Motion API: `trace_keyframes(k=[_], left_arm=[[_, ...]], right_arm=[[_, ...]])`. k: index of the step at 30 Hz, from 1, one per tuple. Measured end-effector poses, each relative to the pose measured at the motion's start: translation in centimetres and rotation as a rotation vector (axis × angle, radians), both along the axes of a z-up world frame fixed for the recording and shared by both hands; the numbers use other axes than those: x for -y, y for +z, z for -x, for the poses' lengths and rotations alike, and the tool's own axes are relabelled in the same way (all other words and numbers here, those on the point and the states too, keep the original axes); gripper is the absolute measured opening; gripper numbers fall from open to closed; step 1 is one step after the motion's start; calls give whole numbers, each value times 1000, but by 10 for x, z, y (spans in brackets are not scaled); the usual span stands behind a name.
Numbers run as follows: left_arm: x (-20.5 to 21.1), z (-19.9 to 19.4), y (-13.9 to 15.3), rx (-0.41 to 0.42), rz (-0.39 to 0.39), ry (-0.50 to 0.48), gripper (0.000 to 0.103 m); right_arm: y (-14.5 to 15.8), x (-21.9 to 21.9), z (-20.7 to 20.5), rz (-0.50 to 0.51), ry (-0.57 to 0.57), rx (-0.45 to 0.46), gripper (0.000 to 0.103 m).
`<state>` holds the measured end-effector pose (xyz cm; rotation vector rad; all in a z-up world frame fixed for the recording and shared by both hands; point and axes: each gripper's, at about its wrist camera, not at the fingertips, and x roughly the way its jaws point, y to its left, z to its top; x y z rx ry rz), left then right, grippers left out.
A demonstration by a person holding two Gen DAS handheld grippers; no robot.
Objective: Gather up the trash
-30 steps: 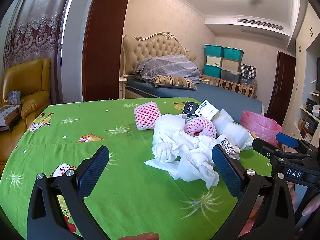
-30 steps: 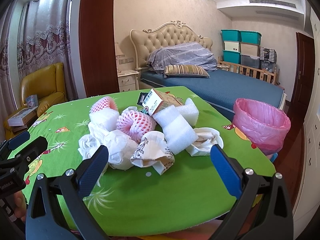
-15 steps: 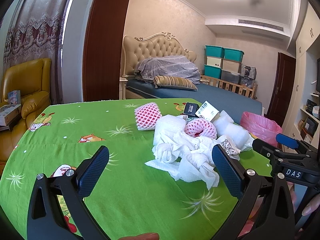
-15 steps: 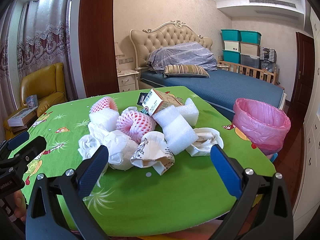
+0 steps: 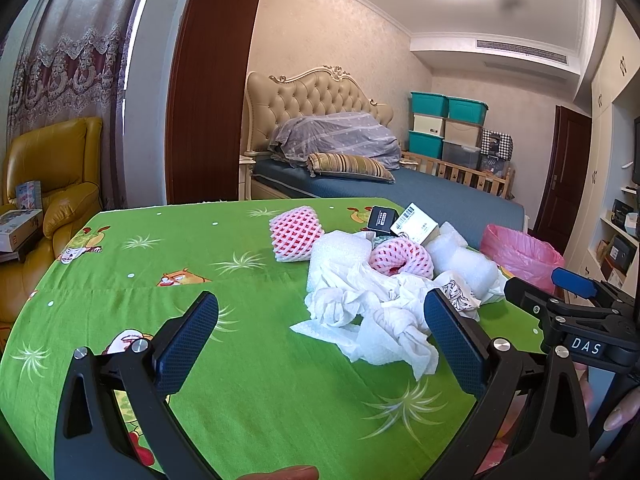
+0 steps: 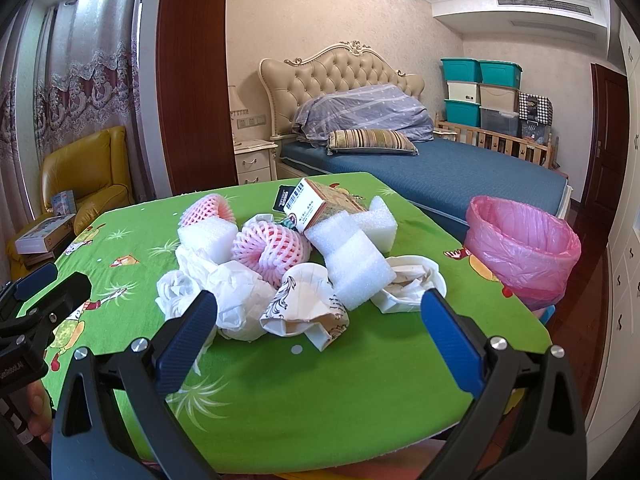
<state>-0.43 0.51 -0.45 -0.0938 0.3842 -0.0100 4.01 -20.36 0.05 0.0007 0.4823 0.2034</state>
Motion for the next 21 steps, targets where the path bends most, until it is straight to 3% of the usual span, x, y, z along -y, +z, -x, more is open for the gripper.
trace_keyframes(k=[21], left_arm=[[1, 6, 3, 24, -9, -2, 96]], right_arm=[[0, 0, -1, -1, -1, -1, 99]])
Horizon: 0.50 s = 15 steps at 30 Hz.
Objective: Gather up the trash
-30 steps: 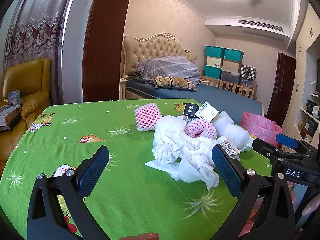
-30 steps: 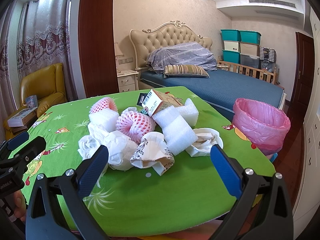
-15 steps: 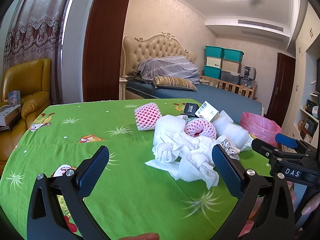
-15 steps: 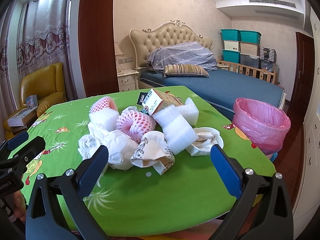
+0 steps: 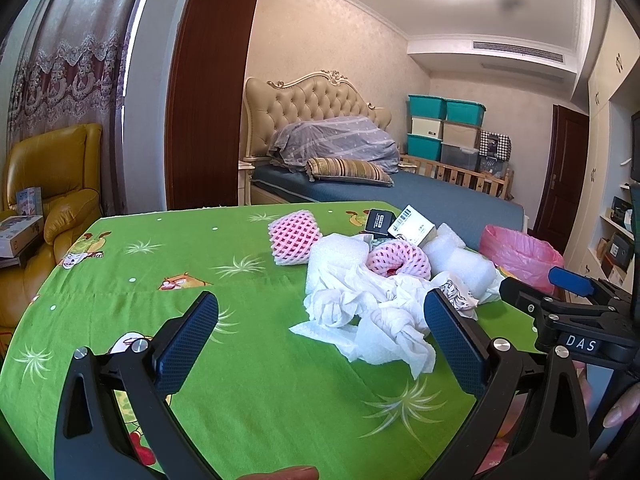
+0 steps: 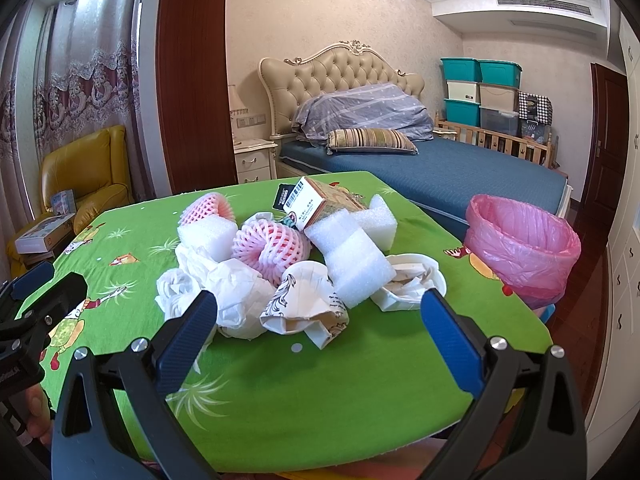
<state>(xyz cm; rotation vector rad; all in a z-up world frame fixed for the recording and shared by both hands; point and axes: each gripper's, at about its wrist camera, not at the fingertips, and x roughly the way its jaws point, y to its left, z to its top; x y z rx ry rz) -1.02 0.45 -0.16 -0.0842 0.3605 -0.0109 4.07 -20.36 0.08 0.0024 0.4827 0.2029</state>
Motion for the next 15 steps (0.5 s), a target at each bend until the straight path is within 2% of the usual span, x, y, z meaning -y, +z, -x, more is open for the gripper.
trace_keyframes(k=[10, 15], left_arm=[[0, 6, 0, 26, -6, 27, 96], [-5, 7, -1, 13, 10, 41, 96]], right_arm=[[-3, 10, -9, -7, -9, -9, 99], [-15, 15, -24, 29, -10, -29, 99]])
